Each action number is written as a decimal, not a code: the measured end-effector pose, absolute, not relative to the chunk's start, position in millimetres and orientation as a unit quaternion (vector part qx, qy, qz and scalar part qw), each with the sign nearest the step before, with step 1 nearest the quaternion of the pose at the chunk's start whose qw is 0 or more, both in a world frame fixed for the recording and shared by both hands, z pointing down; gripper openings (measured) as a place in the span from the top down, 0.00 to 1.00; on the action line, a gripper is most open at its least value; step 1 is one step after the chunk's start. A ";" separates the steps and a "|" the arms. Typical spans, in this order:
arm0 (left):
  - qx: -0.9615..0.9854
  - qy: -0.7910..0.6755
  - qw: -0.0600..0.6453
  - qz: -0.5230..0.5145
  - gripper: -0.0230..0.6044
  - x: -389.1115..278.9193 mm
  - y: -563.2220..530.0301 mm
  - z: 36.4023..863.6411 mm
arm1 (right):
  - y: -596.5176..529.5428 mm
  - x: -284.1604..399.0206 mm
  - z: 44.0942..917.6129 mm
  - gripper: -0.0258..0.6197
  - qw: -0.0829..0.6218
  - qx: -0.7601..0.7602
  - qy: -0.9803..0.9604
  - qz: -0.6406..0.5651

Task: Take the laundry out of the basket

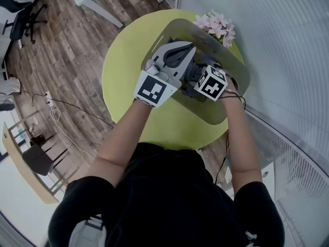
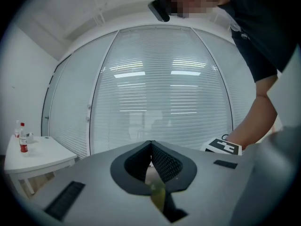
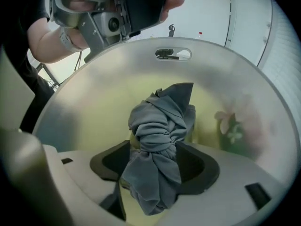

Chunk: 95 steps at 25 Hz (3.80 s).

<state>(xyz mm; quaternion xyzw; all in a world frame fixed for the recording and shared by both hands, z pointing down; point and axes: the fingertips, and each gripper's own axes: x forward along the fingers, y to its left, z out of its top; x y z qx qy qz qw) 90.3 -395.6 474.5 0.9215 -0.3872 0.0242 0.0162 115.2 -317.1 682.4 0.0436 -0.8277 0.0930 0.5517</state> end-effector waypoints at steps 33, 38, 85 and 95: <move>0.916 -0.398 0.031 0.029 0.95 85.4 -417.0 500.7 | -316.7 104.1 807.8 0.22 0.614 0.039 -0.772 0.160; 0.915 -0.400 0.029 0.037 0.95 83.2 -416.2 501.5 | -319.5 105.4 811.0 0.22 0.628 0.050 -0.764 0.138; 0.919 -0.389 -0.064 0.026 0.95 69.0 -303.7 378.9 | -291.0 131.2 613.9 0.43 0.628 0.123 -0.765 0.065; 0.923 -0.376 -0.078 0.012 0.95 55.5 -281.5 357.8 | -282.7 122.9 558.9 0.43 0.625 0.160 -0.763 0.038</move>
